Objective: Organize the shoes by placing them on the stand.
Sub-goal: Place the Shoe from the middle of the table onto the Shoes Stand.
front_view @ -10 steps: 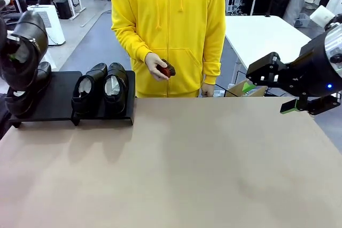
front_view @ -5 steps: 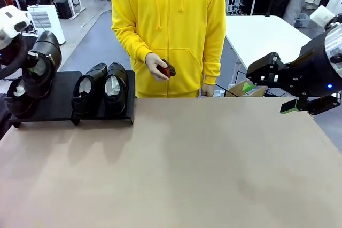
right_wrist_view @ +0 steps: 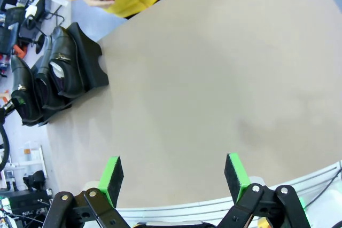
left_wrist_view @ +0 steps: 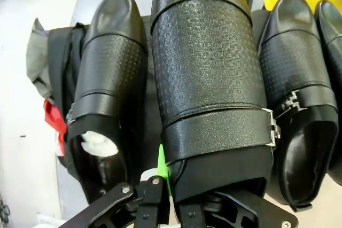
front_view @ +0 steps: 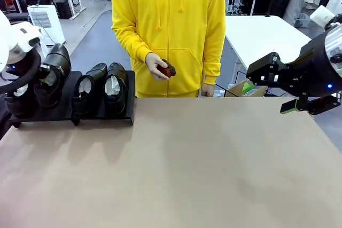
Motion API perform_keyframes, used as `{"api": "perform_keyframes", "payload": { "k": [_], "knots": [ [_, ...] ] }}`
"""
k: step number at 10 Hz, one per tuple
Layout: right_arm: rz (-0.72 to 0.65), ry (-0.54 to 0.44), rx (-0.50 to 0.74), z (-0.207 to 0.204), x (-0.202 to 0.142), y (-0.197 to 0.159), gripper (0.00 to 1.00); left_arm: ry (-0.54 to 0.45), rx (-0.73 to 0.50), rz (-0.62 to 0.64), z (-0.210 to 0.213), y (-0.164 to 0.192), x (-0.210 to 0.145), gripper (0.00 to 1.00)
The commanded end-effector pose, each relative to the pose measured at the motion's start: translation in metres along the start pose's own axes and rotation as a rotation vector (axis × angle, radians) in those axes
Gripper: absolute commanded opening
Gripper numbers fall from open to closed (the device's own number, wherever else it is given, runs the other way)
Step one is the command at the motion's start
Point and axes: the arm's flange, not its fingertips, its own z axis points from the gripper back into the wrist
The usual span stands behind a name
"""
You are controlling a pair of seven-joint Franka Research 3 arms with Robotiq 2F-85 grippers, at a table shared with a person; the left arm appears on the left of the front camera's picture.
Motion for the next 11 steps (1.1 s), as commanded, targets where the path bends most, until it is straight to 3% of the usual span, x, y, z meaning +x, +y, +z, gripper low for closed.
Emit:
{"api": "perform_keyframes", "payload": {
  "k": [1, 7, 8, 11],
  "knots": [
    [0.008, 0.022, 0.021, 0.001, 0.002, 0.000, 1.00, -0.024, 0.022, 0.008, -0.009, 0.000, 0.005, 0.00],
    [0.008, 0.022, 0.021, 0.001, 0.002, 0.000, 1.00, -0.001, 0.012, 0.019, -0.034, -0.011, 0.000, 0.00],
    [0.008, 0.022, 0.021, 0.001, 0.002, 0.000, 1.00, 0.000, 0.015, 0.020, -0.035, -0.011, -0.001, 0.08],
    [0.008, 0.022, 0.021, 0.001, 0.002, 0.000, 1.00, -0.014, 0.067, 0.007, -0.040, -0.010, 0.000, 0.66]
  ]
}}
